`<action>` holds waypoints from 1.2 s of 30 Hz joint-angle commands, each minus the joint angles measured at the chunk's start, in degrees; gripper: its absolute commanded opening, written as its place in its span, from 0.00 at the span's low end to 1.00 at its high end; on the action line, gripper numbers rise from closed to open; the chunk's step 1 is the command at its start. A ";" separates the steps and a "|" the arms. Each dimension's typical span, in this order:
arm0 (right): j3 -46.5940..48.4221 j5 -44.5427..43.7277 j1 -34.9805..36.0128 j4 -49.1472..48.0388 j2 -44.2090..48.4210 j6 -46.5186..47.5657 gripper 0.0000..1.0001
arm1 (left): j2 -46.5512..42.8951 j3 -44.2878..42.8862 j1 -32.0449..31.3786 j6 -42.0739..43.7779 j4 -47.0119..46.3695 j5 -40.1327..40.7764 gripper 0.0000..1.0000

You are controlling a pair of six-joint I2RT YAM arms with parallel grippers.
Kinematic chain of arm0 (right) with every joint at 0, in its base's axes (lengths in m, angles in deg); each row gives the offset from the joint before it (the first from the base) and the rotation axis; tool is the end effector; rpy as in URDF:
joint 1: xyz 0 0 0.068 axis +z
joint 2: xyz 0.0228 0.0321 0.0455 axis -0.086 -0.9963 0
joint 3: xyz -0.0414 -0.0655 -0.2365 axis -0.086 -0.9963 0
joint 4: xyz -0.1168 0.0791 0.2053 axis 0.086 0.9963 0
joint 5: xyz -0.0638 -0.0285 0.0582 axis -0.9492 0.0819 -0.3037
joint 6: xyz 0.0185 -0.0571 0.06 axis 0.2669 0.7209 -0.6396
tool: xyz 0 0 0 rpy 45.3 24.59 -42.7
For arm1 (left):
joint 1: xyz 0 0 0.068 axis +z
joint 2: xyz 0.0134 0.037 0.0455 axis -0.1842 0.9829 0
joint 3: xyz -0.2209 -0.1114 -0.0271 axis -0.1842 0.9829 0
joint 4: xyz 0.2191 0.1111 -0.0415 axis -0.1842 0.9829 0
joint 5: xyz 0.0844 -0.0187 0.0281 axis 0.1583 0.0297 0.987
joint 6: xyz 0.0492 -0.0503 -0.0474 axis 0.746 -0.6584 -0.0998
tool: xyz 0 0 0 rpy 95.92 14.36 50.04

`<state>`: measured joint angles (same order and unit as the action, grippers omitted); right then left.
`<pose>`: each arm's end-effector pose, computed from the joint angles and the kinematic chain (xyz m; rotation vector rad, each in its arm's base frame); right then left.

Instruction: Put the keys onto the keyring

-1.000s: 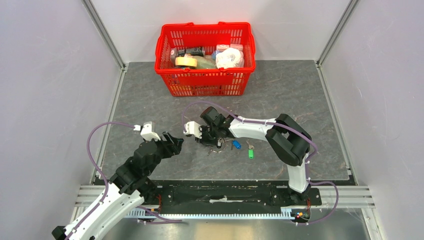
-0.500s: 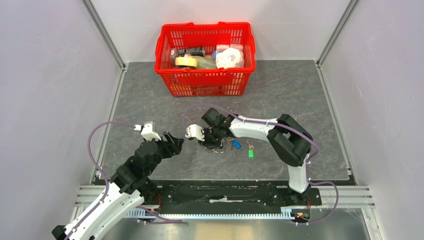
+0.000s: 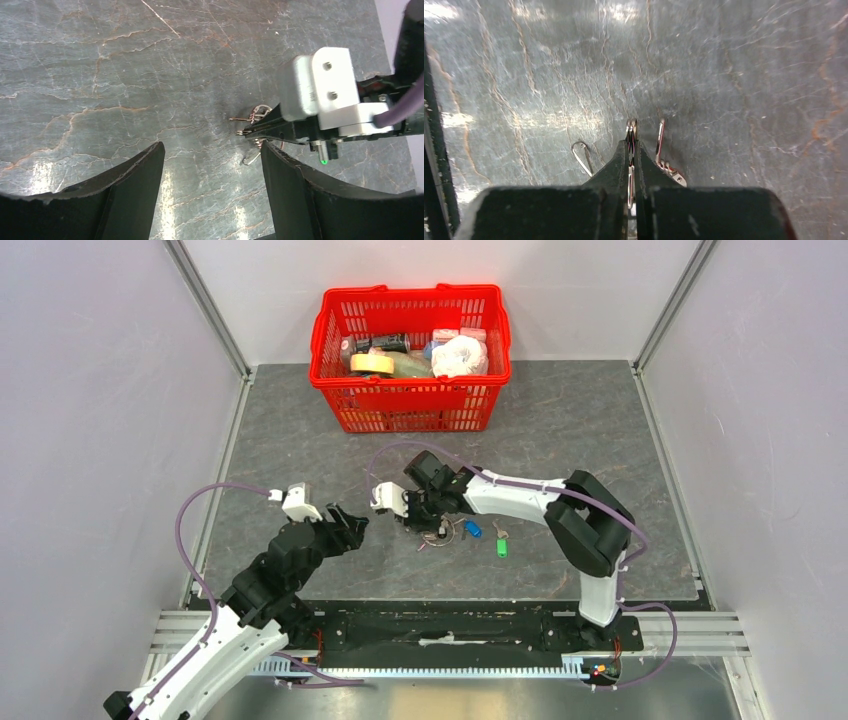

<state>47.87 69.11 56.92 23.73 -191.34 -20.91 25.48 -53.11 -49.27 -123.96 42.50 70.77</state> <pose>0.2222 0.3282 0.1231 -1.8950 1.7988 0.5891 0.1353 -0.0770 0.2049 -0.2605 1.9960 -0.5729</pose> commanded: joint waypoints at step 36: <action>-11.49 12.09 0.09 -17.37 47.51 -36.56 0.00 | 2.09 -3.26 -0.15 -4.68 -37.35 -45.41 0.77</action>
<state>34.78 81.63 56.92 9.98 -146.33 -48.69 26.44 -53.76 -49.27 -125.27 14.77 32.98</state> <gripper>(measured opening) 0.039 0.773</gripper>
